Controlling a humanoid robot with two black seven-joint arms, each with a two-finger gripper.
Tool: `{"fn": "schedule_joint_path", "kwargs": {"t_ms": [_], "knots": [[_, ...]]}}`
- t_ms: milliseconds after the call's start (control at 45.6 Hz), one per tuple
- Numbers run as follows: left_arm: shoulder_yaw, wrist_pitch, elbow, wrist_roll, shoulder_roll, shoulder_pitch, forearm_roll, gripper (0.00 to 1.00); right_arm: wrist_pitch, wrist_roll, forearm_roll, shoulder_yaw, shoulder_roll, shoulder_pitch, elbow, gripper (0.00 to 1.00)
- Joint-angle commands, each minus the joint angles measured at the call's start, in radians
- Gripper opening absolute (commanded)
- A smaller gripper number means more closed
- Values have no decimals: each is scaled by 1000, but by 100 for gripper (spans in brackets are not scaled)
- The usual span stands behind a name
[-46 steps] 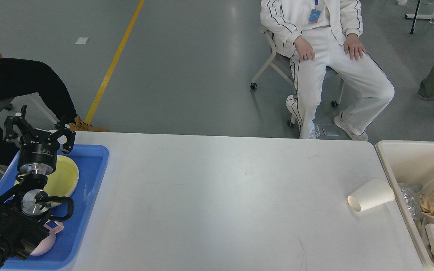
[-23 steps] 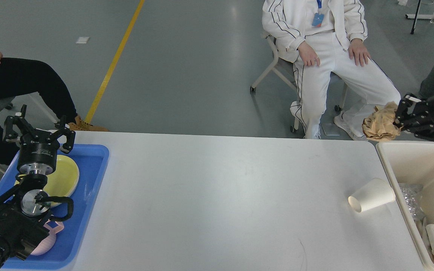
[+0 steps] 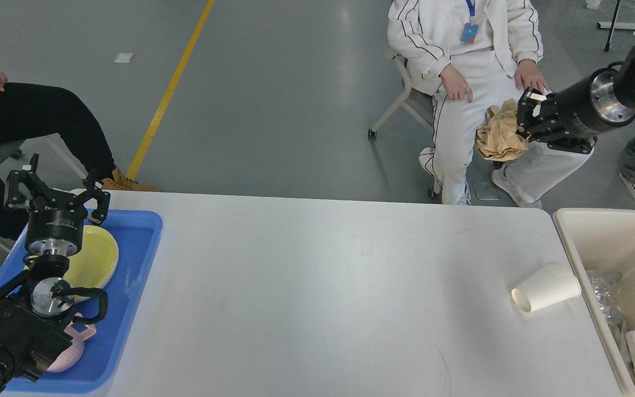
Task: Tidy desktop
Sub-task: 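Carry the brown paper ball over the bin and release it, then bring the right gripper back down toward the white paper cup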
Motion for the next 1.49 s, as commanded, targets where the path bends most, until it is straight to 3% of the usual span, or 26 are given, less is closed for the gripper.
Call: {"fn": "schedule_joint_path", "kwargs": {"t_ms": [0,373,394,460,482,920,986,1140,1315,1468], "knots": [[0,0,0,0,0,0,0,96,-154,-2,-1,-3,-6,-143,-85,0],[0,0,0,0,0,0,1,96,-307,0,-1,19,-100,-602,-348,0],[0,0,0,0,-1,0,0,96,-308,2,-1,20,-98,-633,-364,10],[0,0,0,0,0,0,0,96,-319,6,-1,23,-88,-709,-429,86],[0,0,0,0,0,0,0,96,-323,8,-1,28,-85,-720,-452,100],[0,0,0,0,-1,0,0,96,-316,8,0,40,-17,-743,-472,100],[0,0,0,0,0,0,0,96,-310,8,0,30,-17,-670,-464,100],[0,0,0,0,0,0,0,96,-305,6,-1,-157,0,-372,-271,100],[0,0,0,0,0,0,1,96,-278,3,3,-274,115,-92,-80,100],[0,0,0,0,0,0,0,96,-166,3,5,-354,251,145,75,100]]}}
